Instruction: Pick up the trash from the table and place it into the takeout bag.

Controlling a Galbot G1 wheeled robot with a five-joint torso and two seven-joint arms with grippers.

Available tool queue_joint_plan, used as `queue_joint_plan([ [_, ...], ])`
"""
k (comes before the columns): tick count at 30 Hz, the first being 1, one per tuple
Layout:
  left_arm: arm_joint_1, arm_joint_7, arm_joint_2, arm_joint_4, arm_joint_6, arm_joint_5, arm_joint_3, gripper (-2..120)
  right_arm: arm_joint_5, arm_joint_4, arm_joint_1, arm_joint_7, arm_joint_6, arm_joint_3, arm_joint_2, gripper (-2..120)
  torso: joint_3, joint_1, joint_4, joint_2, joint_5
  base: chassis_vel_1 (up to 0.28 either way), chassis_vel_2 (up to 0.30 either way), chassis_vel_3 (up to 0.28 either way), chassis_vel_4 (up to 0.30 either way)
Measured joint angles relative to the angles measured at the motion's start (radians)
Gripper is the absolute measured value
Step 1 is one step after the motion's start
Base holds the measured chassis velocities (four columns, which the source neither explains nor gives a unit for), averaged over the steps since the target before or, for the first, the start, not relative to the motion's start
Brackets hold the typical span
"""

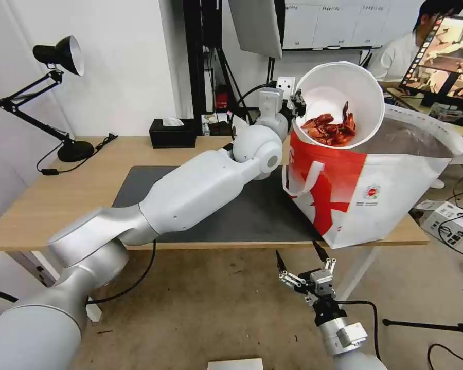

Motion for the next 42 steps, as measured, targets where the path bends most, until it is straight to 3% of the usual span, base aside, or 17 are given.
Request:
queue_joint_plan([
  [11,0.000,0.000,0.004,-0.019,0.003,0.038,0.019,0,0.000,0.000,0.000,0.000,0.000,0.000,0.000,100,0.000,0.000,-0.0001,0.000,0.0000,0.000,0.000,0.000,0.000],
  [22,-0.005,0.081,0.039,-0.070,0.006,0.034,0.037,0,0.000,0.000,0.000,0.000,0.000,0.000,0.000,100,0.000,0.000,0.0000,0.000,0.0000,0.000,0.000,0.000,0.000],
  [27,-0.015,0.099,0.062,-0.101,0.076,0.005,0.049,0,0.000,0.000,0.000,0.000,0.000,0.000,0.000,100,0.000,0.000,0.0001,0.000,-0.0001,0.000,0.000,0.000,0.000],
  [36,-0.015,0.129,0.069,-0.122,0.121,-0.048,0.056,0,0.000,0.000,0.000,0.000,0.000,0.000,0.000,100,0.000,0.000,0.0000,0.000,0.0000,0.000,0.000,0.000,0.000],
  [42,-0.018,0.153,0.073,-0.148,0.166,-0.092,0.062,19,0.000,0.000,0.000,0.000,0.000,0.000,0.000,100,0.000,0.000,0.0000,0.000,0.0000,0.000,0.000,0.000,0.000],
])
